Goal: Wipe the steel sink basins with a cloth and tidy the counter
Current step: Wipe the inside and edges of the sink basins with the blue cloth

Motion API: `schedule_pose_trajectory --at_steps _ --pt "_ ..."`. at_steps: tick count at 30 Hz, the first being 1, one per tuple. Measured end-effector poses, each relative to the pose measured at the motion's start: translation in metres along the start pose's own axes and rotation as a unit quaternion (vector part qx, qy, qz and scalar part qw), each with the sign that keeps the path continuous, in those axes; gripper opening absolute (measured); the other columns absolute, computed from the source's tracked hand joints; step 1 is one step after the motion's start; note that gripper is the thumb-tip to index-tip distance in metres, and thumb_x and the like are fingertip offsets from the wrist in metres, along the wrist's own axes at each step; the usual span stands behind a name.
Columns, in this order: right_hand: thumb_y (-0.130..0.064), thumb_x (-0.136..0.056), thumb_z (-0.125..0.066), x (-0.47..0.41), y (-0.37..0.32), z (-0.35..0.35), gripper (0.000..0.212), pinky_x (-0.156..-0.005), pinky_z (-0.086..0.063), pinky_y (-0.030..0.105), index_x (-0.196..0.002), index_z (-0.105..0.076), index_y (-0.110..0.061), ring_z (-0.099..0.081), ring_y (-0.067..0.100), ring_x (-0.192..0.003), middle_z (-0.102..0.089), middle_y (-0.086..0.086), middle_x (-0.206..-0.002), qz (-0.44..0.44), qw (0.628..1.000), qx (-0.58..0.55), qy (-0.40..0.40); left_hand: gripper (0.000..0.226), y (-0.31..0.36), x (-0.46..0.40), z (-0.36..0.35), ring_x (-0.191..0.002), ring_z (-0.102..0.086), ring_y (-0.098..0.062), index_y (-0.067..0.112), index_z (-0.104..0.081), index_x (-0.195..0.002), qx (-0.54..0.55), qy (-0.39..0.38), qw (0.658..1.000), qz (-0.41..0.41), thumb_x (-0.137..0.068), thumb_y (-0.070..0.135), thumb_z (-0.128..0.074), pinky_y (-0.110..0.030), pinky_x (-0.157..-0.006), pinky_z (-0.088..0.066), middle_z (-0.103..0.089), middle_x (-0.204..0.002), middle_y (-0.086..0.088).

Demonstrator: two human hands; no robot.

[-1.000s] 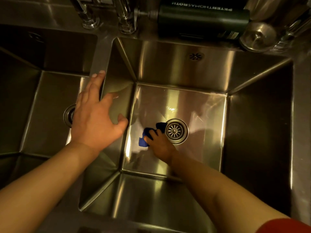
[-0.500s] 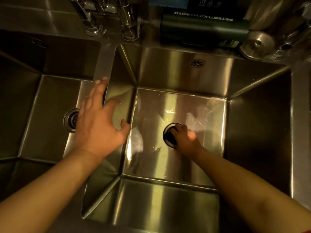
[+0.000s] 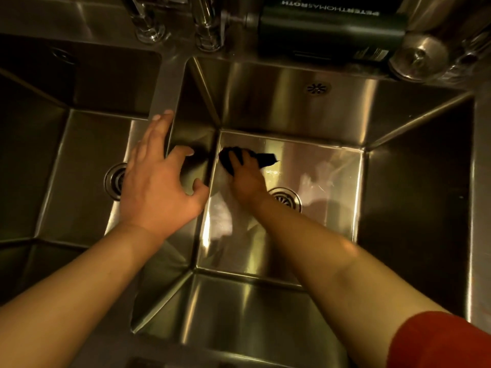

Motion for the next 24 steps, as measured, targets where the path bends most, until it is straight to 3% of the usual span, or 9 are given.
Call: schedule_pose_trajectory --at_steps 5,9,12,16,21,24 --pt "-0.017 -0.097 -0.058 0.072 -0.009 -0.043 0.064 -0.107 -0.042 0.048 -0.155 -0.033 -0.017 -0.035 0.037 -0.138 -0.030 0.017 -0.155 0.106 0.981 0.112 -0.117 0.052 0.000 0.000 0.000 -0.159 -0.011 -0.022 0.019 -0.067 -0.125 0.001 0.001 1.000 -0.002 -0.076 0.035 -0.075 -0.051 -0.124 -0.024 -0.014 -0.171 -0.001" --pt "-0.010 -0.095 -0.057 0.134 0.035 -0.043 0.064 -0.097 -0.046 0.048 -0.153 -0.035 -0.021 -0.045 0.038 -0.127 -0.034 0.016 -0.151 0.092 0.974 0.083 -0.192 0.051 -0.001 0.000 0.000 -0.159 -0.010 -0.022 0.020 -0.067 -0.125 0.002 -0.002 1.000 -0.005 -0.078 0.039 -0.070 -0.057 -0.123 -0.027 -0.014 -0.171 0.001" --pt "-0.004 -0.086 -0.061 0.156 0.074 -0.031 0.072 -0.084 -0.053 0.042 -0.150 -0.037 -0.027 -0.052 0.034 -0.120 -0.038 0.009 -0.147 0.074 0.976 0.108 -0.176 0.052 -0.002 0.000 0.000 -0.159 -0.010 -0.021 0.020 -0.069 -0.123 0.009 0.001 1.000 -0.010 -0.076 0.043 -0.064 -0.056 -0.122 -0.028 -0.015 -0.171 0.001" --pt "-0.010 -0.083 -0.063 0.155 0.094 -0.022 0.064 -0.077 -0.058 0.044 -0.141 -0.043 -0.029 -0.061 0.032 -0.108 -0.045 0.003 -0.140 -0.004 0.983 0.088 -0.163 0.049 -0.004 0.000 -0.002 -0.160 -0.009 -0.021 0.020 -0.068 -0.120 0.016 0.001 1.000 -0.017 -0.076 0.041 -0.068 -0.055 -0.123 -0.027 -0.014 -0.171 0.001" --pt "-0.014 -0.087 -0.062 0.154 0.097 -0.022 0.070 -0.090 -0.056 0.044 -0.151 -0.040 -0.030 -0.058 0.029 -0.118 -0.046 0.001 -0.147 -0.060 0.991 0.012 -0.122 0.045 -0.004 0.000 -0.001 -0.160 -0.010 -0.024 0.017 -0.068 -0.118 0.016 0.002 1.000 -0.020 -0.079 0.037 -0.069 -0.055 -0.123 -0.027 -0.017 -0.170 -0.004" --pt "-0.013 -0.087 -0.064 0.151 0.115 -0.004 0.064 -0.093 -0.055 0.044 -0.147 -0.047 -0.026 -0.057 0.030 -0.118 -0.047 0.004 -0.143 -0.134 0.989 -0.049 -0.021 0.045 -0.004 0.001 -0.001 -0.159 -0.011 -0.026 0.014 -0.068 -0.118 0.011 0.006 1.000 -0.020 -0.080 0.037 -0.068 -0.051 -0.123 -0.024 -0.019 -0.170 -0.007"
Point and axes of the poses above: each hand's wrist, its own x-axis away from the middle knuckle, its own z-axis out of the back of the hand, y = z × x, the point moved 1 cm from there along -x, towards the middle knuckle
